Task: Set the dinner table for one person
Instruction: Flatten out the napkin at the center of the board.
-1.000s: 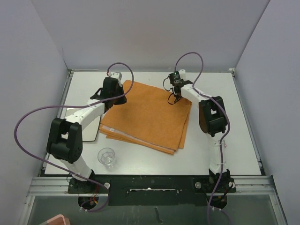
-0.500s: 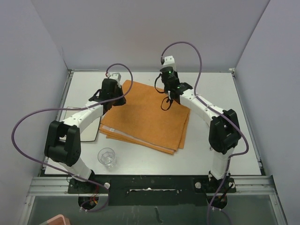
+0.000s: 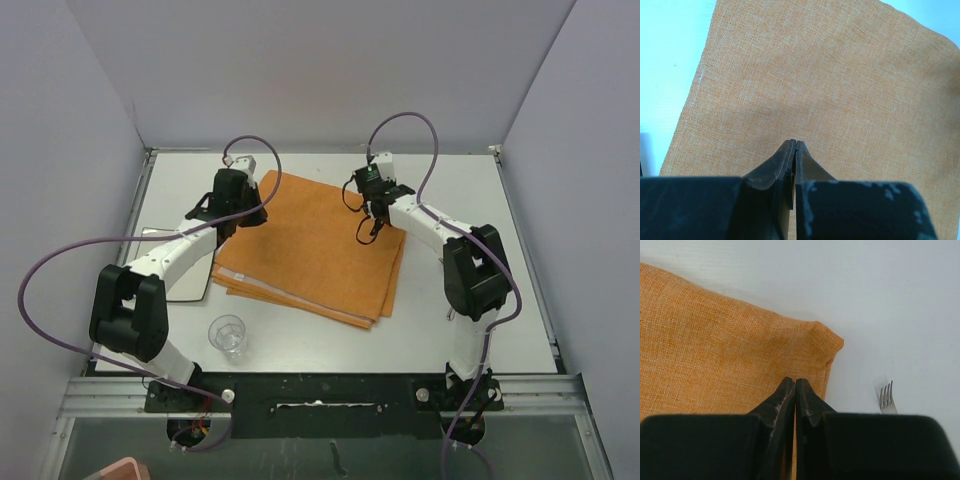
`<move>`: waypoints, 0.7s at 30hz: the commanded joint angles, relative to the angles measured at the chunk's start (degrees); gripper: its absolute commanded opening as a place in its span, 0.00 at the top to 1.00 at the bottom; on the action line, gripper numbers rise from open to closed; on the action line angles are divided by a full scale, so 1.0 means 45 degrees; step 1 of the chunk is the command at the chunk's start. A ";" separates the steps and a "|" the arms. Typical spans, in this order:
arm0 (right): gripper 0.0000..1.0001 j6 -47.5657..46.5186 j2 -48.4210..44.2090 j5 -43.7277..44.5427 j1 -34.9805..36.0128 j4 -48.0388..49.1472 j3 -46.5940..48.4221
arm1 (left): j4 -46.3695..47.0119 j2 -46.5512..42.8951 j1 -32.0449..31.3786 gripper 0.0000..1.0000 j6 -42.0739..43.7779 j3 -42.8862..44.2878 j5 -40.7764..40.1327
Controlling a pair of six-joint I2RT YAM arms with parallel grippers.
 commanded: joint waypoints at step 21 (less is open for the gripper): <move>1.00 0.1532 0.3404 -0.0328 -0.1335 -0.1191 0.2547 | 0.0077 -0.1104 0.0066 0.99 0.0133 0.0366 -0.0031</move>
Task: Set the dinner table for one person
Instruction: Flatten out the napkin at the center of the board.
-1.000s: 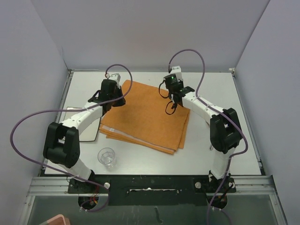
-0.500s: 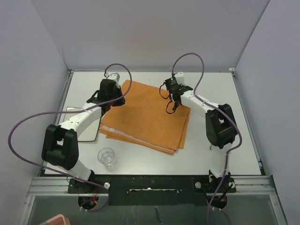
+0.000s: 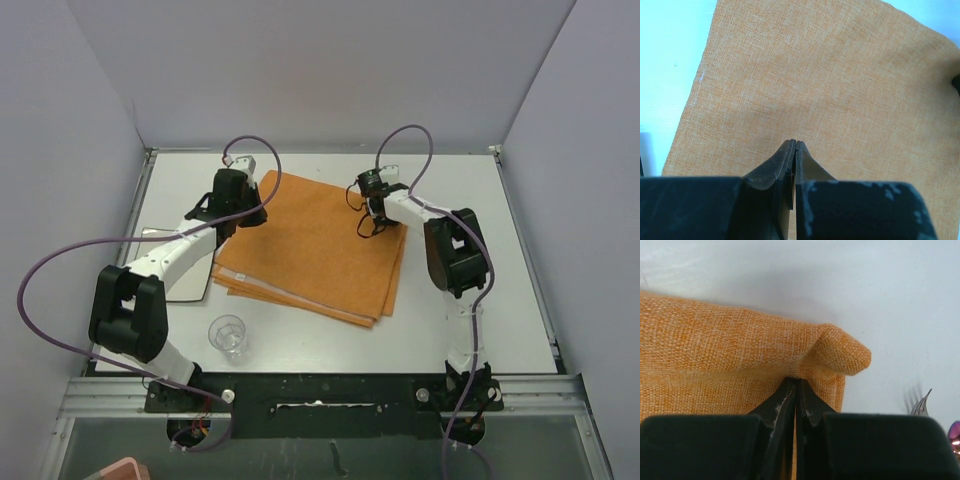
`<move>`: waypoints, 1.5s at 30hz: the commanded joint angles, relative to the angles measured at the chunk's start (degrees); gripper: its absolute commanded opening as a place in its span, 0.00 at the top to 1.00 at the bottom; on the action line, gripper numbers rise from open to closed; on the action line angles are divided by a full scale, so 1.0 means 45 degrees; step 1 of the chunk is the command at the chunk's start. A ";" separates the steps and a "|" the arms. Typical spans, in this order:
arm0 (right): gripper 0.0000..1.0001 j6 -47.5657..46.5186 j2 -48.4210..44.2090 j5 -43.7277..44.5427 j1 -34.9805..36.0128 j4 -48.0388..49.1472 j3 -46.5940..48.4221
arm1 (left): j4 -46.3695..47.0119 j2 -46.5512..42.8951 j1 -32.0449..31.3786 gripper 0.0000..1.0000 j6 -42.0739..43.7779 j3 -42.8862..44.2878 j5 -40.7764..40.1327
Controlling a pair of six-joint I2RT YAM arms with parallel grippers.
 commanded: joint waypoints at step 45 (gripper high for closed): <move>1.00 -0.3617 0.3341 -0.6170 -0.2922 0.2659 0.5410 | -0.0618 -0.0871 -0.0210 0.99 0.0825 0.1017 -0.0472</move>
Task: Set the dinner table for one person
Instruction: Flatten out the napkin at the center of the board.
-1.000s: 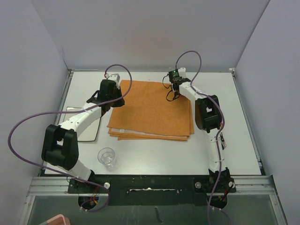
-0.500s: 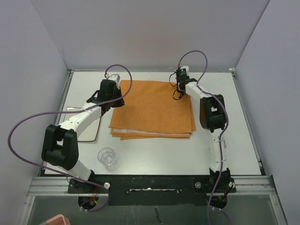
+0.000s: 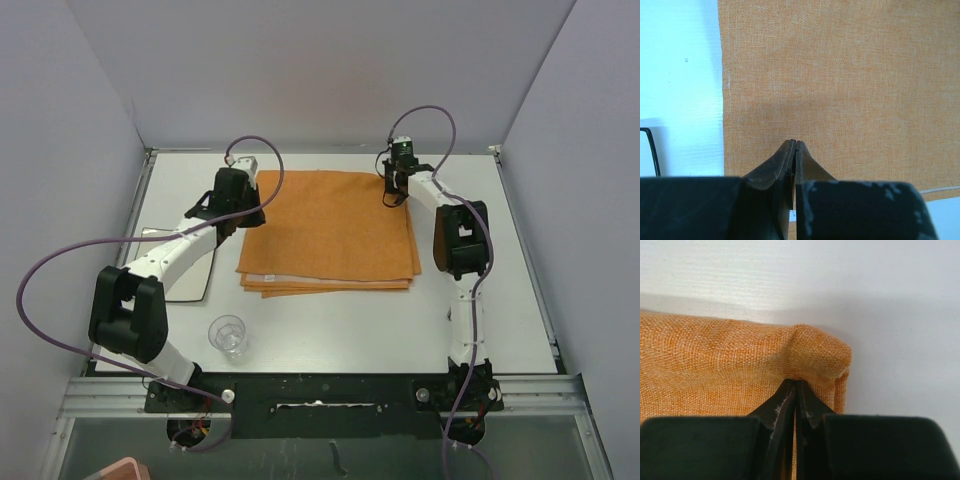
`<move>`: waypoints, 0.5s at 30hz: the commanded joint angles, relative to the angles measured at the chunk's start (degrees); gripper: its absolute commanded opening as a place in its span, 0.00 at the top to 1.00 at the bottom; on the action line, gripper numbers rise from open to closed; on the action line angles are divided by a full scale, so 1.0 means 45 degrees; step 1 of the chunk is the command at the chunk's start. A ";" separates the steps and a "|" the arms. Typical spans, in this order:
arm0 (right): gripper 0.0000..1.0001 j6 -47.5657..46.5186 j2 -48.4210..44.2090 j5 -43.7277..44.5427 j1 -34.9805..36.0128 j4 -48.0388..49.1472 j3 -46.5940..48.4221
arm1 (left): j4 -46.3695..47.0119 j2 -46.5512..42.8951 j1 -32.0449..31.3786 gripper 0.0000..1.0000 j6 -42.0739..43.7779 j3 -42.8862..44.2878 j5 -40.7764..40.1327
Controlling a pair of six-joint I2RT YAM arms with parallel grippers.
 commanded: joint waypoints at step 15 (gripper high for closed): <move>1.00 -0.0188 0.0015 -0.2357 -0.0784 0.0599 0.1486 | 0.0088 -0.0599 -0.0358 0.90 0.0352 0.1130 -0.0229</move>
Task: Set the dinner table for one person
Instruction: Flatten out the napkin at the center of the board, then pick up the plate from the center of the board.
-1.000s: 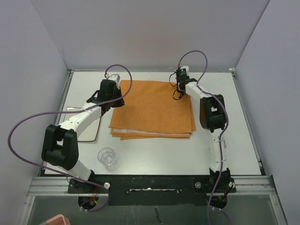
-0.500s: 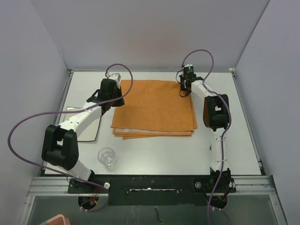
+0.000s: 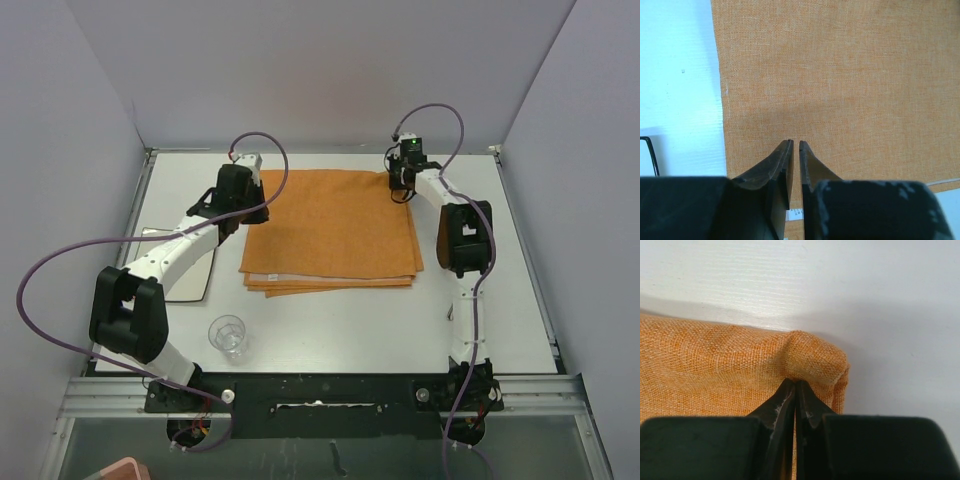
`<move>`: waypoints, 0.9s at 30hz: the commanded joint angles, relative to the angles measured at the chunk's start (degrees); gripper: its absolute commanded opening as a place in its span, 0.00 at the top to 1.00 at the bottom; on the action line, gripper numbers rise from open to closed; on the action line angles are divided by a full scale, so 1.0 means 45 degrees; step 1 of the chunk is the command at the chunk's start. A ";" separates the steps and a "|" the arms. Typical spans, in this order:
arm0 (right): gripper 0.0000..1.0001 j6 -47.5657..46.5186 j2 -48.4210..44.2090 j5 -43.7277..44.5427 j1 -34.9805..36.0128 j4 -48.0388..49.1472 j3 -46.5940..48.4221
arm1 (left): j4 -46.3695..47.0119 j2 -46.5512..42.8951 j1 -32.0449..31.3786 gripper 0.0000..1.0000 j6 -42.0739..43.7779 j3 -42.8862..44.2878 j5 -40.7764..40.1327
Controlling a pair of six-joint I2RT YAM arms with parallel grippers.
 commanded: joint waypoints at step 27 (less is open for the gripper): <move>0.51 0.3237 -1.2617 -0.3077 0.2753 0.0962 -0.9119 | -0.5649 -0.2074 0.7884 0.33 -0.5035 0.0022 -0.5158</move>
